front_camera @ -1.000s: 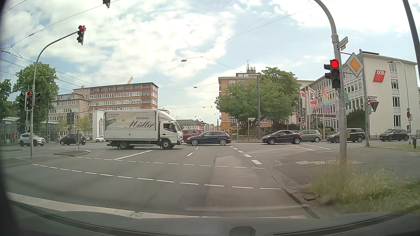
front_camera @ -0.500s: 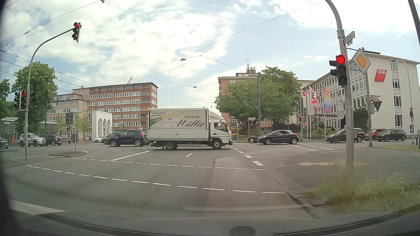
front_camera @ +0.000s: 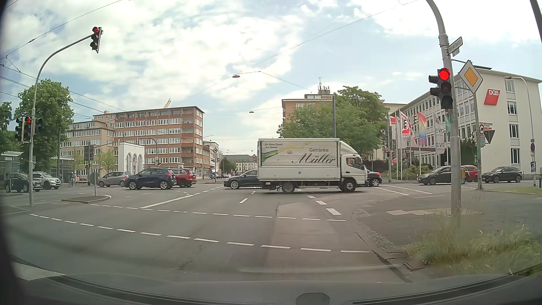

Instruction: Follow the waypoints while adhering to traffic rules and regulations

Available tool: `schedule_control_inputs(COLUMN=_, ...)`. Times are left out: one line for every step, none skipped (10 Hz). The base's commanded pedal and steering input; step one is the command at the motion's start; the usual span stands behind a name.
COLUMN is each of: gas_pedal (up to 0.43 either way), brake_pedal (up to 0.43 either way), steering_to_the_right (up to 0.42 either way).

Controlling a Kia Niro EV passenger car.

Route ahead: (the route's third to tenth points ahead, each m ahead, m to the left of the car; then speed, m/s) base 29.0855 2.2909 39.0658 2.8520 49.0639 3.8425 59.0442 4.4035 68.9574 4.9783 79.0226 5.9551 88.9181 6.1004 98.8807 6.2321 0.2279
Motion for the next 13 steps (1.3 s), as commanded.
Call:
schedule_control_inputs(gas_pedal=0.000, brake_pedal=0.250, steering_to_the_right=-0.001)
schedule_control_inputs(gas_pedal=0.000, brake_pedal=0.250, steering_to_the_right=-0.001)
schedule_control_inputs(gas_pedal=0.000, brake_pedal=0.250, steering_to_the_right=-0.001)
schedule_control_inputs(gas_pedal=0.000, brake_pedal=0.250, steering_to_the_right=-0.001)
schedule_control_inputs(gas_pedal=0.000, brake_pedal=0.250, steering_to_the_right=-0.002)
schedule_control_inputs(gas_pedal=0.000, brake_pedal=0.250, steering_to_the_right=-0.001)
schedule_control_inputs(gas_pedal=0.000, brake_pedal=0.250, steering_to_the_right=-0.001)
schedule_control_inputs(gas_pedal=0.000, brake_pedal=0.250, steering_to_the_right=-0.001)
schedule_control_inputs(gas_pedal=0.000, brake_pedal=0.256, steering_to_the_right=-0.001)
schedule_control_inputs(gas_pedal=0.000, brake_pedal=0.250, steering_to_the_right=-0.001)
schedule_control_inputs(gas_pedal=0.000, brake_pedal=0.250, steering_to_the_right=-0.004)
schedule_control_inputs(gas_pedal=0.000, brake_pedal=0.250, steering_to_the_right=-0.004)
schedule_control_inputs(gas_pedal=0.000, brake_pedal=0.250, steering_to_the_right=-0.003)
